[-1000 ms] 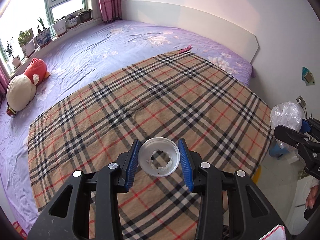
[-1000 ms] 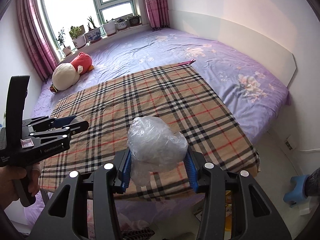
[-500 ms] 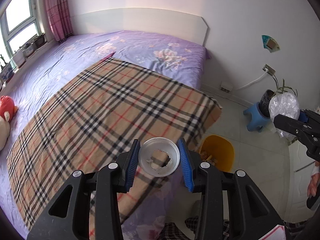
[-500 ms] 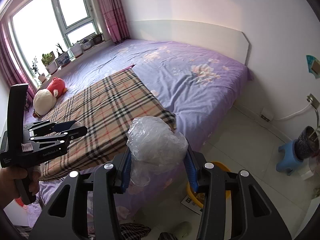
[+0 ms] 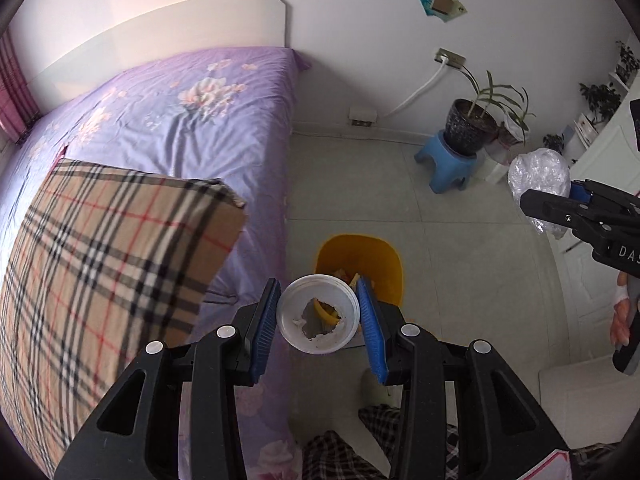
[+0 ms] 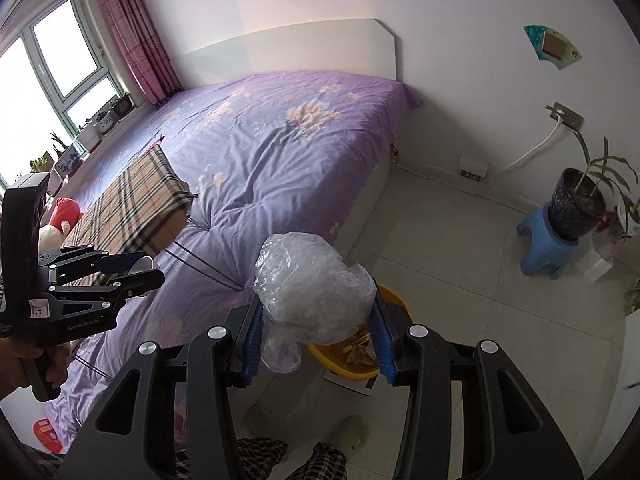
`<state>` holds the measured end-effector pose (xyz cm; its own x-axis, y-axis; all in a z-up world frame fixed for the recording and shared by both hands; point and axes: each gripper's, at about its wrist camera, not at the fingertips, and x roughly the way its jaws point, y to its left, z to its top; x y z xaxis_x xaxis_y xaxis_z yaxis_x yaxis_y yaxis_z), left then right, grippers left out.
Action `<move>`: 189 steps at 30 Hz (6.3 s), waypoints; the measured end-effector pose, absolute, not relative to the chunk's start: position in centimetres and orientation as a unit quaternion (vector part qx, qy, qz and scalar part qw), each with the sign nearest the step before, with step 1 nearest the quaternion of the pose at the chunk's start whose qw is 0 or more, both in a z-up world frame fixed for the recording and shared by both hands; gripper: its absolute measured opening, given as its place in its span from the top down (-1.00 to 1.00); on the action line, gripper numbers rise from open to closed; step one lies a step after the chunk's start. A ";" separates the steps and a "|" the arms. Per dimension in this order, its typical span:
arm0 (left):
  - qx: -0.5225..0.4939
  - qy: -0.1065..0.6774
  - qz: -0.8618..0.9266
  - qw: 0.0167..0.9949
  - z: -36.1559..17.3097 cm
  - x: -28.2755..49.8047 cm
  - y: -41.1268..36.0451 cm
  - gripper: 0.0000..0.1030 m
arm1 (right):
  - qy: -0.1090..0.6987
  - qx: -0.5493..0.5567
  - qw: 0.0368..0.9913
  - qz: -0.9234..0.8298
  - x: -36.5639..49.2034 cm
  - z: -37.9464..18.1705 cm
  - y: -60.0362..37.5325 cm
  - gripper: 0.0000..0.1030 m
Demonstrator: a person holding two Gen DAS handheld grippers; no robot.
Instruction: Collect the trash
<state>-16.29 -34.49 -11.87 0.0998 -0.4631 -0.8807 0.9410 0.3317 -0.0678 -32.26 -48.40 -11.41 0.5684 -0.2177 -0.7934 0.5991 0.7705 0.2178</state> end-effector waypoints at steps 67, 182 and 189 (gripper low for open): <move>0.391 0.530 -0.457 0.598 -40.1 -18.2 -50.4 -0.31 | 0.537 0.330 0.749 -0.205 -28.0 -43.2 -60.0 -0.36; 0.296 0.485 -0.431 0.702 -20.0 -19.4 -45.1 -0.77 | 0.460 0.325 0.748 -0.352 -34.4 -25.0 -54.3 -0.36; 0.295 0.483 -0.432 0.702 -19.9 -19.3 -45.0 -0.77 | 0.460 0.324 0.748 -0.352 -34.4 -25.0 -54.3 -0.36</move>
